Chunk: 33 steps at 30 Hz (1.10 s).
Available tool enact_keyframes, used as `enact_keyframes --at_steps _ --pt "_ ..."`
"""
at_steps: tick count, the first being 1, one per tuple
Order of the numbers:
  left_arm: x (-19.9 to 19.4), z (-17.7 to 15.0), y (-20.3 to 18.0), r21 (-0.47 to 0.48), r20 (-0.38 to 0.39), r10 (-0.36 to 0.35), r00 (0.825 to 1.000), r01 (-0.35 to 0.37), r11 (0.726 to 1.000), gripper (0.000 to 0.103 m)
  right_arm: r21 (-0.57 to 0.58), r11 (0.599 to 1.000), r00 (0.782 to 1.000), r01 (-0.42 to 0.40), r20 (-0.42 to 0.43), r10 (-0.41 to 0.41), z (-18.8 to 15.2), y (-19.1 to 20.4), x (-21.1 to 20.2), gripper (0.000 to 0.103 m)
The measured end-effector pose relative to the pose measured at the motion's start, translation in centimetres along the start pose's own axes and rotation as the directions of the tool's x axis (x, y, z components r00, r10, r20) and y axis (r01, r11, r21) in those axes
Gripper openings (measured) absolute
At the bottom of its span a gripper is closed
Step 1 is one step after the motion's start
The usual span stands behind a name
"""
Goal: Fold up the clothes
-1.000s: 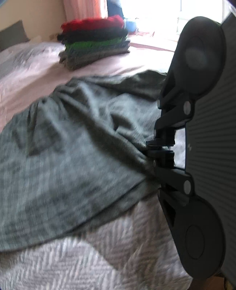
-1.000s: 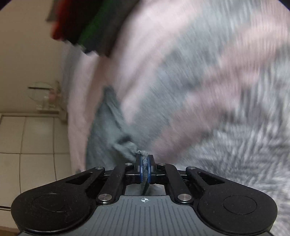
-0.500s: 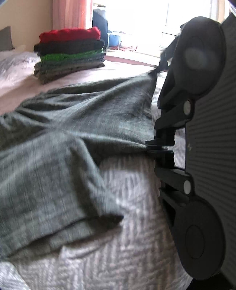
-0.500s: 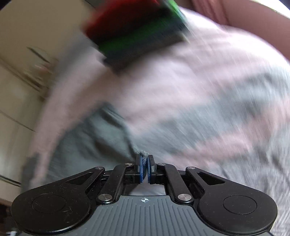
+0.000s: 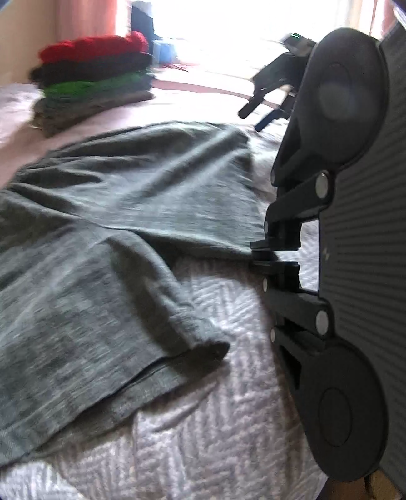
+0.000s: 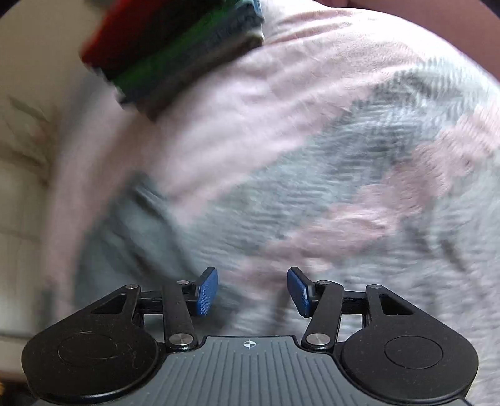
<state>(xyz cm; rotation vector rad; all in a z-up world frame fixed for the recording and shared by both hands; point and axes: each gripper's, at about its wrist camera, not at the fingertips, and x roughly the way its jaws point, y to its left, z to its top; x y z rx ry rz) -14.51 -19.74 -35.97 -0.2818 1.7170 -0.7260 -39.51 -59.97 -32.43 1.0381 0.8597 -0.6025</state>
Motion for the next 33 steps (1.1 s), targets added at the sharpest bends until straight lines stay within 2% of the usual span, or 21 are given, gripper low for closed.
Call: enact_keyframes --at_steps 1,4,5,8,9,13,15,17,20,23,25,28,33 --pt "0.0 -0.1 -0.3 0.02 -0.021 0.012 1.0 -0.012 1.0 0.002 -0.04 0.999 0.999 0.032 -0.001 -0.033 0.0 0.4 -0.1 0.054" --pt "-0.6 -0.4 -1.5 0.092 -0.056 0.056 0.997 -0.051 0.994 0.002 -0.118 0.993 0.999 0.004 0.035 0.0 0.0 2.1 -0.7 0.054" --pt "-1.3 -0.6 -2.0 0.123 -0.044 0.066 0.997 -0.061 0.991 0.003 -0.157 0.988 0.999 -0.006 0.045 0.014 -0.1 2.8 -0.8 0.054" --pt "-3.4 -0.9 -3.8 0.222 0.086 0.028 0.996 -0.046 0.974 0.003 -0.353 0.935 0.998 -0.015 0.048 0.035 -0.8 5.3 -0.3 0.054" --pt "-3.5 -0.7 -4.3 0.248 0.118 0.018 0.993 -0.047 0.968 0.003 -0.392 0.92 0.999 -0.005 0.032 0.02 -1.1 5.8 0.8 0.054" --pt "-0.1 -0.2 -4.8 0.291 0.071 0.125 0.99 -0.141 0.946 0.005 -0.476 0.875 0.993 0.087 -0.024 -0.111 -2.0 5.9 4.0 0.054" --pt "1.3 -0.1 -4.9 0.309 0.049 0.168 0.985 -0.175 0.935 0.005 -0.484 0.867 0.986 0.118 -0.045 -0.16 -1.6 5.3 3.6 0.054" --pt "0.9 -0.7 -4.2 0.292 0.022 0.139 0.99 -0.139 0.946 0.005 -0.475 0.87 0.982 0.131 -0.059 -0.181 -0.7 4.7 2.6 0.054" --pt "-0.9 -0.6 -3.9 0.233 0.025 0.095 0.995 -0.099 0.967 0.005 -0.403 0.912 0.993 0.072 -0.059 -0.105 2.4 5.0 1.5 0.054" --pt "-2.8 1.1 -4.7 0.211 0.111 0.059 0.992 -0.082 0.974 0.006 -0.344 0.938 0.997 -0.049 -0.07 0.026 6.3 6.3 3.6 0.054" --pt "-3.9 3.0 -4.9 0.188 0.184 0.047 0.982 -0.082 0.979 0.008 -0.351 0.93 0.993 -0.107 -0.075 0.086 8.3 8.1 6.5 0.054" --pt "-5.3 5.8 -4.9 0.148 0.277 0.059 0.959 -0.103 0.984 0.01 -0.378 0.91 0.985 -0.17 -0.099 0.143 10.9 11.1 11.3 0.046" --pt "-6.8 8.1 -3.2 0.064 0.345 0.108 0.932 -0.138 0.988 0.013 -0.333 0.908 0.963 -0.255 -0.173 0.206 14.0 14.0 19.0 0.045"
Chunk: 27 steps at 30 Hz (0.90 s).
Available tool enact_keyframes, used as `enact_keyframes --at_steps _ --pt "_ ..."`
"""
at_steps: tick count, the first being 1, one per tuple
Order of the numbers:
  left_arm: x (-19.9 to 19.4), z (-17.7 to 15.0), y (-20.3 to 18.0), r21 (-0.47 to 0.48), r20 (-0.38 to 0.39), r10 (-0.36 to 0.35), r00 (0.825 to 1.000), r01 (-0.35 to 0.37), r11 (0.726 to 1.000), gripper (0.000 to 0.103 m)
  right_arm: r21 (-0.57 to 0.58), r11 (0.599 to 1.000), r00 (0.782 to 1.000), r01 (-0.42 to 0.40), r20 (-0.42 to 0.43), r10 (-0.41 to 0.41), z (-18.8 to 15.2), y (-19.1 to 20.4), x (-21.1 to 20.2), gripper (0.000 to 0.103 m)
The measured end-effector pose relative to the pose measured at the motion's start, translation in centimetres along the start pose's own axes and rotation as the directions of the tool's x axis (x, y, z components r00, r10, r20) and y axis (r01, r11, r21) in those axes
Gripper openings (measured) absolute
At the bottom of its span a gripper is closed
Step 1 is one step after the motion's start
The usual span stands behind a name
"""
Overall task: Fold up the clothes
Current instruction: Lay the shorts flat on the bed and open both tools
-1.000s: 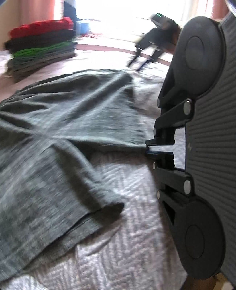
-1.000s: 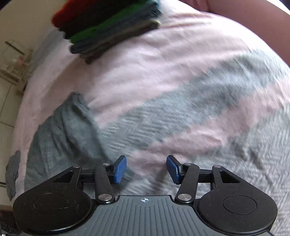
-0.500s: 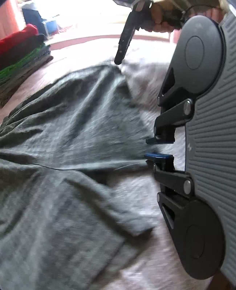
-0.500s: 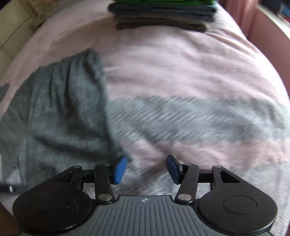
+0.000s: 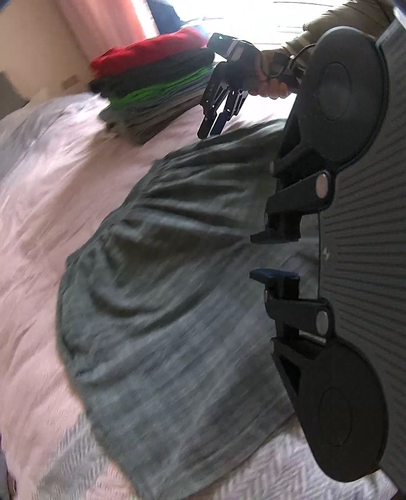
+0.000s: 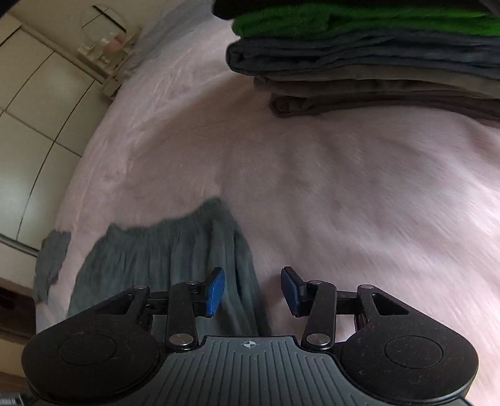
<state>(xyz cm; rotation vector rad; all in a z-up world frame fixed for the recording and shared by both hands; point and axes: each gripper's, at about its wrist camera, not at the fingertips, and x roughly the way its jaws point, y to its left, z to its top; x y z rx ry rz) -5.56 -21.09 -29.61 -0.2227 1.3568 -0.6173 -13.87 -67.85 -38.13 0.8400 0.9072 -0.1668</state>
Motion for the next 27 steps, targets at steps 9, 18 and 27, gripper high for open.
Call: enact_keyframes --at_steps 9,18,27 --pt "1.1 -0.1 2.9 -0.097 0.012 0.052 0.999 -0.051 0.994 0.014 -0.202 0.977 0.997 0.061 0.051 -0.051 1.0 0.5 1.4 0.003" --pt "0.5 5.4 3.2 0.084 0.138 0.186 0.973 -0.199 0.976 0.017 -0.229 0.915 0.931 0.333 0.235 -0.279 -1.4 3.2 -1.4 0.064" --pt "4.1 6.6 4.0 0.398 0.071 0.208 0.975 -0.219 0.891 0.017 -0.494 0.786 0.924 0.37 0.109 -0.367 -12.9 7.8 -1.9 0.054"
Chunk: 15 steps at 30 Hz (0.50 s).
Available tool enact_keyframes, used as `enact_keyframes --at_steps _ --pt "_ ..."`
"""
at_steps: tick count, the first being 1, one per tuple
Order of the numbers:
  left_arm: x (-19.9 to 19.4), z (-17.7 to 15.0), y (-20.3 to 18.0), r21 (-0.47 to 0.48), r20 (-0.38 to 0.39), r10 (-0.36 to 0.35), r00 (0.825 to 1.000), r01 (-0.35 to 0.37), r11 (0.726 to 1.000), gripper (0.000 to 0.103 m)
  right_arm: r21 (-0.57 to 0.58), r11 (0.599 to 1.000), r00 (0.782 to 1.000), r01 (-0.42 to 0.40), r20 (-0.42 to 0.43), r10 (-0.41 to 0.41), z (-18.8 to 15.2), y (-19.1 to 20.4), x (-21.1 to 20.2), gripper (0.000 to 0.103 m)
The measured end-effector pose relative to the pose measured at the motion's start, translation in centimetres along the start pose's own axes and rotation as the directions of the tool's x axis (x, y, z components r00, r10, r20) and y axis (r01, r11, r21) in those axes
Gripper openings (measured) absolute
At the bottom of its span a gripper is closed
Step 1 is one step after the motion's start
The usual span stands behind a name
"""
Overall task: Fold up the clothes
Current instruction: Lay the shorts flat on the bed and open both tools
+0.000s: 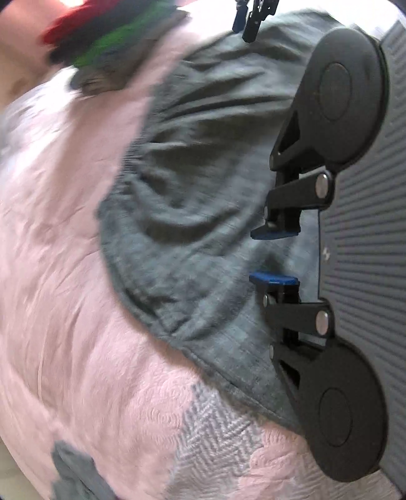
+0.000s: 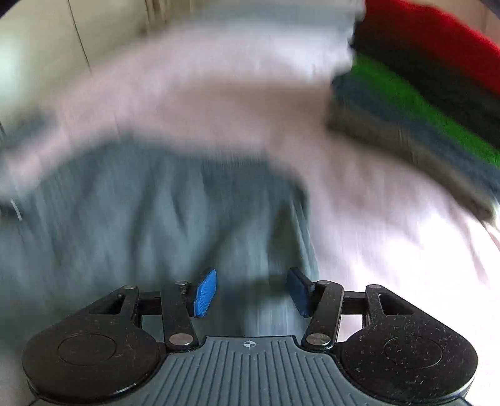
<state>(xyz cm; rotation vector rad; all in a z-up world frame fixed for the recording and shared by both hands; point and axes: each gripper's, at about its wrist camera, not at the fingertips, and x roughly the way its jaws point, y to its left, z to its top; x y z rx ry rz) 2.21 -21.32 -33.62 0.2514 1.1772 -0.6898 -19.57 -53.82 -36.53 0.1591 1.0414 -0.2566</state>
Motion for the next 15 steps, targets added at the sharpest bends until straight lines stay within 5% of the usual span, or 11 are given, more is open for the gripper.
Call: enact_keyframes --at_steps 2,8,12,15 --pt "-0.6 -1.2 0.8 0.055 -0.013 0.017 1.0 -0.017 0.998 0.017 0.014 0.997 0.997 0.073 -0.013 -0.073 -2.5 0.3 -1.3 0.054" --pt "-5.8 -3.9 6.5 -0.002 -0.006 0.09 0.996 -0.09 0.996 0.017 0.199 0.954 0.973 0.226 -0.094 -0.211 -5.5 2.0 -7.9 0.054" --pt "-7.8 -3.7 7.2 -0.017 0.033 0.025 0.999 -0.025 1.0 0.017 0.304 0.943 0.991 0.135 -0.03 -0.132 -4.5 6.1 -9.4 0.054" --pt "-7.2 -3.7 5.4 0.074 0.022 -0.063 0.998 0.061 0.995 0.019 0.374 0.925 0.998 0.064 -0.037 -0.054 -4.3 9.5 -7.8 0.054"
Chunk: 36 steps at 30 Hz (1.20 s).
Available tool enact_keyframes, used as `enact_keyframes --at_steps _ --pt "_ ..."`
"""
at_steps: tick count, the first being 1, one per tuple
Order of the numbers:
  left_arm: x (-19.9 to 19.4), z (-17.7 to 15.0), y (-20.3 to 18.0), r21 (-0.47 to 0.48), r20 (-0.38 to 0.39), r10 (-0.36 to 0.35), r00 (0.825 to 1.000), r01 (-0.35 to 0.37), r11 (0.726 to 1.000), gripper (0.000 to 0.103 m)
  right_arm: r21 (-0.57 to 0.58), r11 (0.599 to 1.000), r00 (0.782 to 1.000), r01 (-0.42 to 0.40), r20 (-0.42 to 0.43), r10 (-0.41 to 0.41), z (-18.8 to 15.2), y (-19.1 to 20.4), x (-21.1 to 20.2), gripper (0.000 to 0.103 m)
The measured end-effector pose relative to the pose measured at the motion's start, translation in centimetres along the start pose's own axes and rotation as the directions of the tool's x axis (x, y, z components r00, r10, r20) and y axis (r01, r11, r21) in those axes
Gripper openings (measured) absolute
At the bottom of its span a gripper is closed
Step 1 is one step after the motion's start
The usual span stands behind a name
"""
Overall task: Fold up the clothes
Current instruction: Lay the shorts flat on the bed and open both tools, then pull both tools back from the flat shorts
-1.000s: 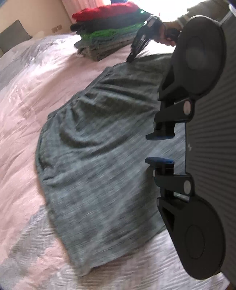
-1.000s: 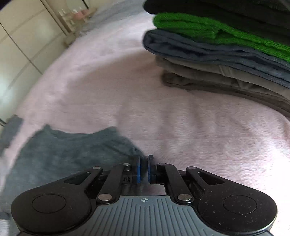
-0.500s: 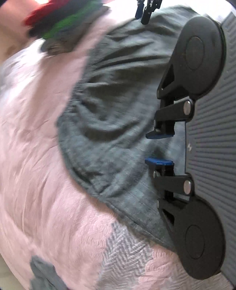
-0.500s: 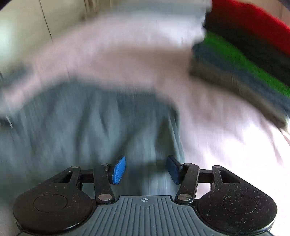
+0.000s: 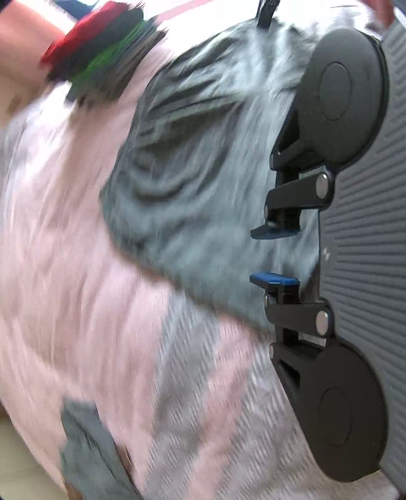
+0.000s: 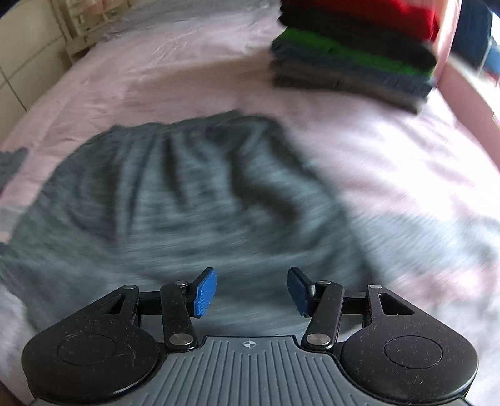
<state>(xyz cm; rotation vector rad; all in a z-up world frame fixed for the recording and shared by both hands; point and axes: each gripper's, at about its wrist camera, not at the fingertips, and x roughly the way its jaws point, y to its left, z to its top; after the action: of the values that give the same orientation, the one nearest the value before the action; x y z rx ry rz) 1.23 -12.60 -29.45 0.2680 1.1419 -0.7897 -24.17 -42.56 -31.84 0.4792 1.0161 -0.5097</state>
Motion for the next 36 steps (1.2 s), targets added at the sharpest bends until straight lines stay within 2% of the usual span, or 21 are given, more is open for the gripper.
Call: enact_keyframes --at_steps 2,4,7,9,11,13,16,20,22,24,26,28,34,36 --pt "1.2 -0.4 -0.6 0.051 -0.037 -0.024 0.999 0.026 0.998 0.02 0.035 0.999 0.998 -0.017 -0.054 0.019 -1.2 1.1 1.6 0.054" --pt "2.5 -1.3 -0.2 0.073 -0.105 -0.014 0.994 0.021 0.997 0.019 0.006 1.0 0.993 0.005 -0.121 -0.004 -3.4 2.5 2.6 0.054" --pt "1.4 -2.2 1.3 0.074 -0.155 -0.037 0.987 0.048 0.996 0.017 -0.083 0.995 0.977 0.062 -0.198 -0.078 -5.8 4.1 1.0 0.054" --pt "0.1 -2.3 1.9 0.073 -0.169 -0.029 0.985 0.042 0.996 0.017 -0.04 0.997 0.971 0.07 -0.225 -0.078 -6.4 3.8 -0.7 0.054" --pt "-1.0 -1.8 2.1 0.083 -0.157 -0.029 0.987 0.043 0.996 0.017 -0.002 0.998 0.977 0.068 -0.201 -0.067 -5.4 4.3 -2.4 0.054" --pt "-0.8 -0.8 1.7 0.102 -0.128 -0.047 0.991 0.06 0.993 0.018 -0.006 1.0 0.992 0.029 -0.122 -0.029 -3.3 5.9 -3.2 0.054" --pt "-0.2 0.7 0.9 0.134 -0.089 -0.073 0.993 0.085 0.987 0.019 -0.054 0.997 0.997 -0.055 -0.051 0.052 -0.1 9.8 -1.7 0.054" --pt "3.4 2.2 -0.9 0.22 -0.091 -0.072 0.993 0.091 0.971 0.019 -0.136 0.984 0.992 -0.115 -0.06 0.107 1.6 14.8 2.6 0.054" --pt "4.6 2.4 -1.4 0.267 -0.098 -0.06 0.993 0.084 0.96 0.019 -0.17 0.975 0.987 -0.141 -0.095 0.126 2.0 16.8 5.1 0.054" --pt "5.3 2.2 -1.5 0.306 -0.111 -0.055 0.992 0.086 0.948 0.019 -0.241 0.962 0.985 -0.129 -0.146 0.096 1.2 18.0 7.1 0.054" --pt "5.1 1.6 -0.7 0.329 -0.125 -0.064 0.99 0.103 0.939 0.019 -0.326 0.937 0.979 -0.127 -0.192 0.066 -0.8 18.5 7.3 0.054" --pt "4.5 0.9 0.6 0.338 -0.138 -0.07 0.988 0.113 0.934 0.019 -0.343 0.93 0.974 -0.134 -0.217 0.061 -2.6 17.6 6.0 0.054" --pt "1.4 -0.6 4.9 0.269 -0.172 -0.046 0.984 0.092 0.959 0.02 -0.244 0.954 0.944 -0.176 -0.315 0.094 -6.5 13.3 0.6 0.054" --pt "0.2 -0.6 4.9 0.275 -0.172 -0.018 0.985 0.066 0.959 0.017 -0.203 0.964 0.948 -0.174 -0.298 0.108 -5.8 12.7 -1.0 0.054"
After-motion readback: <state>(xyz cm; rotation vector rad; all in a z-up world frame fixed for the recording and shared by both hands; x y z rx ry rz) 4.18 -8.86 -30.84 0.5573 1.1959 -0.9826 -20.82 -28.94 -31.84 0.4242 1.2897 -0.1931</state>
